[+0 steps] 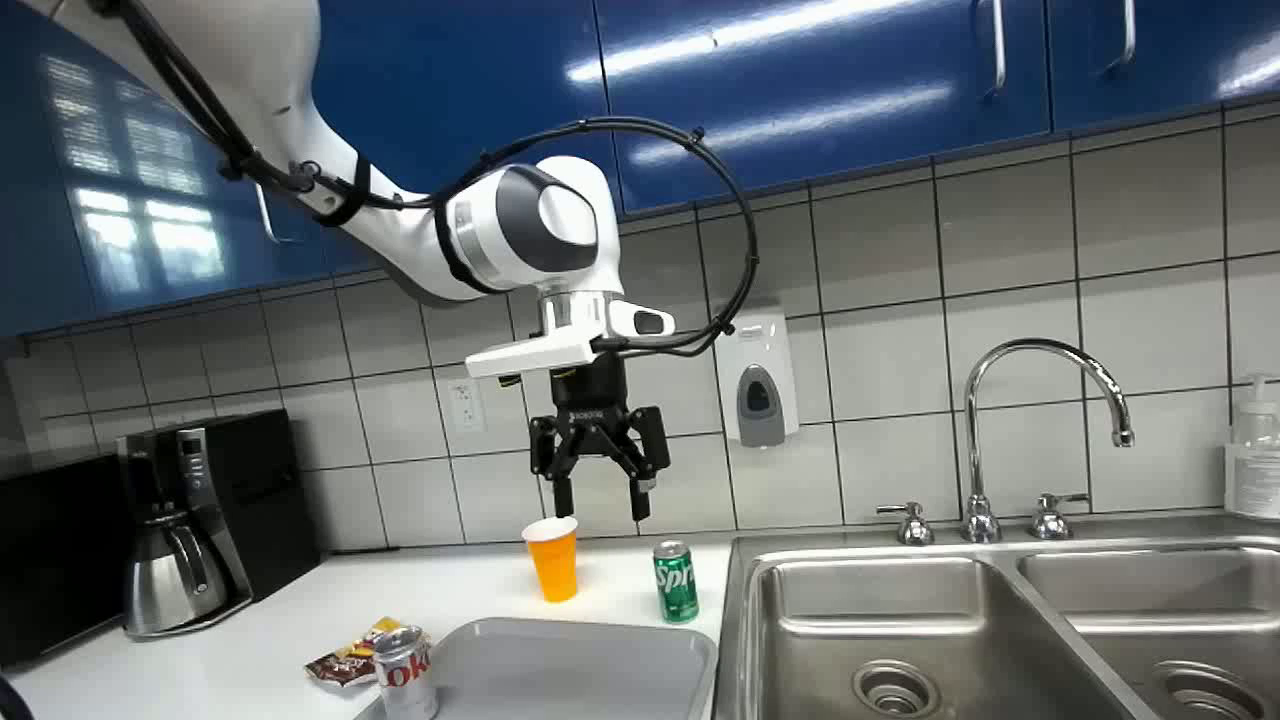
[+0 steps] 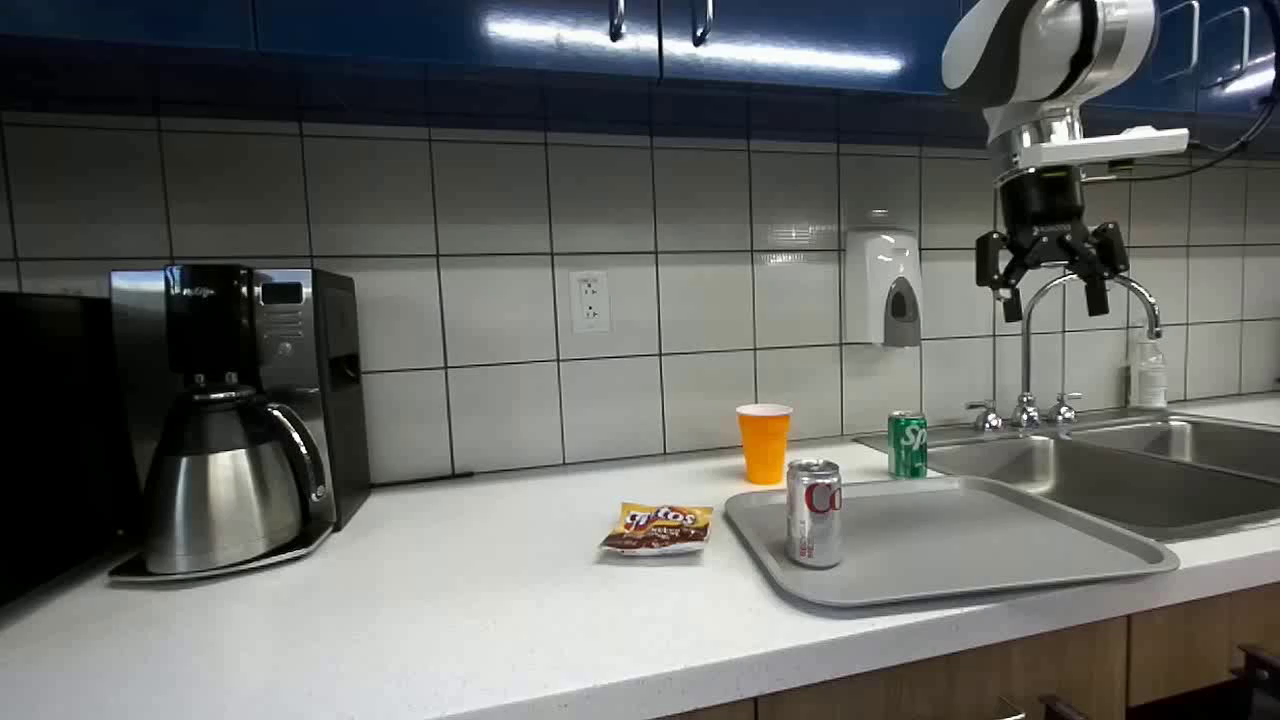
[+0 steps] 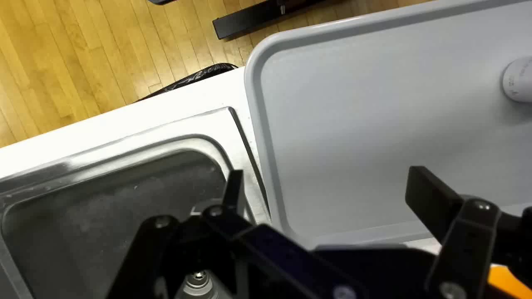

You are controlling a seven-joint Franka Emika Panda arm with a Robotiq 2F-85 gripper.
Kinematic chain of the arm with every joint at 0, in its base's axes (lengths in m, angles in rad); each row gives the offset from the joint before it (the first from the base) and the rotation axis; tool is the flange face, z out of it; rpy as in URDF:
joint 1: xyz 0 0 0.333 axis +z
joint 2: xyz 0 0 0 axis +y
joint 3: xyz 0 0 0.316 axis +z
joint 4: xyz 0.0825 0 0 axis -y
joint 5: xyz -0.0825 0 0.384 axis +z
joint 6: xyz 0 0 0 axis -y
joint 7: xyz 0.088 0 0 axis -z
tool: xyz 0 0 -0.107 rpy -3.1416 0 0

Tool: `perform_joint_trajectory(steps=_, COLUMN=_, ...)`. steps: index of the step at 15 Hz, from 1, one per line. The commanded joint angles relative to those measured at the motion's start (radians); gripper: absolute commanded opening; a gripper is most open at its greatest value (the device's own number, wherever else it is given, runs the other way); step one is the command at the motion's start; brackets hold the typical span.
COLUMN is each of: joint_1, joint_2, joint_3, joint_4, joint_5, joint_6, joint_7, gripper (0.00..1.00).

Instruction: Put the green can on the grey tray.

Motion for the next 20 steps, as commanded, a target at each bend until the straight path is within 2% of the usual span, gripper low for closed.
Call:
perform_joint_trajectory(steps=1, joint_1=-0.005, joint_2=0.001, joint_3=0.004, joint_4=0.001, joint_5=0.001, joint_6=-0.002, joint_7=-0.001, gripper=1.0)
perform_joint_trajectory(steps=8, joint_1=-0.005, joint_2=0.001, joint_3=0.004, joint_4=0.001, joint_5=0.001, joint_6=-0.002, joint_7=-0.001, gripper=1.0)
perform_joint_trajectory(steps=13, joint_1=0.009, joint_2=-0.021, joint_3=0.017, joint_4=-0.093, joint_5=-0.032, joint_6=0.144, joint_7=-0.047, gripper=1.0)
perform_joint_trajectory(steps=20, joint_1=0.009, joint_2=0.047, joint_3=0.015, joint_4=-0.175, joint_5=-0.043, joint_6=0.399, joint_7=-0.027, gripper=1.0)
